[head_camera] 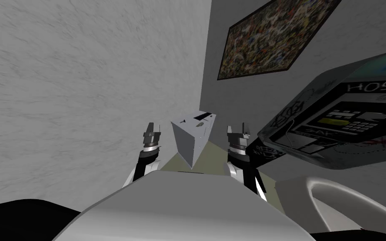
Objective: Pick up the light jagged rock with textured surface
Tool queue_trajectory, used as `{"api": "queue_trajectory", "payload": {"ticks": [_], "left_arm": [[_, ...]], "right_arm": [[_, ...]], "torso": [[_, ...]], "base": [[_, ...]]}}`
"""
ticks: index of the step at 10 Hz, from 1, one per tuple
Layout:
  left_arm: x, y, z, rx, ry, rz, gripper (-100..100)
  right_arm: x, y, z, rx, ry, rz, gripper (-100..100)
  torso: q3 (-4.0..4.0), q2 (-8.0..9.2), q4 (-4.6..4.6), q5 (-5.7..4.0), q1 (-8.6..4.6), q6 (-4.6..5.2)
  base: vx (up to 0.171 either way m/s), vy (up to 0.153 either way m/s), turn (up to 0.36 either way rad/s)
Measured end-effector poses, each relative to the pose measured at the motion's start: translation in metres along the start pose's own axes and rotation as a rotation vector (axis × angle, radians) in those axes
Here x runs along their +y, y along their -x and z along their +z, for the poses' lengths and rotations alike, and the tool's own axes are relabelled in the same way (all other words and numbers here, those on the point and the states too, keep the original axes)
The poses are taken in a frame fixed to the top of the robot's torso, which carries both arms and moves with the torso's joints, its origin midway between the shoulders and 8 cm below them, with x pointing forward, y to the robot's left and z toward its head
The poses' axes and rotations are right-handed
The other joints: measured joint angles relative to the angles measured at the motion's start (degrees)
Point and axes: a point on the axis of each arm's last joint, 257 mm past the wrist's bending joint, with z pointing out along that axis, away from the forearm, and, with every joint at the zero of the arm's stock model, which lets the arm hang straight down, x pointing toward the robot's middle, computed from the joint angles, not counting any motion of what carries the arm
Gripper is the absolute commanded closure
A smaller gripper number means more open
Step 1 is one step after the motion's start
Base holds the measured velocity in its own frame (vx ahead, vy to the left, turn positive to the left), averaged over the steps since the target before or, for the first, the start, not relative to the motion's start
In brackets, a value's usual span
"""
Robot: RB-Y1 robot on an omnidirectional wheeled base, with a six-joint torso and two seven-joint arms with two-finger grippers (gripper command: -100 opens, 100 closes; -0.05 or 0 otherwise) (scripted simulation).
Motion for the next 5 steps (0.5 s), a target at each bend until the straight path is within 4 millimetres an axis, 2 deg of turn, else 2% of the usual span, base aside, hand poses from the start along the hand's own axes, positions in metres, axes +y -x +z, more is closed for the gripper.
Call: {"api": "queue_trajectory", "payload": {"ticks": [3,4,5], "left_arm": [[0.0,0.0,0.0,0.0,0.0,0.0,0],[0.0,0.0,0.0,0.0,0.0,0.0,0],[0.0,0.0,0.0,0.0,0.0,0.0,0]], "right_arm": [[-0.021,-0.01,-0.012,0.08,-0.047,-0.062,-100],[-0.036,-0.014,-0.024,0.114,-0.08,-0.093,-100],[-0.04,-0.016,-0.027,0.137,-0.087,-0.112,-100]], "torso": [[0.03,0.06,0.01,0.01,0.07,-0.01],[0.05,0.09,0.01,0.02,0.09,-0.02],[0.04,0.07,0.02,0.02,0.06,0.0]], "base": [[-0.019,0.025,0.127],[-0.018,0.019,0.061],[-0.012,0.019,0.121]]}}
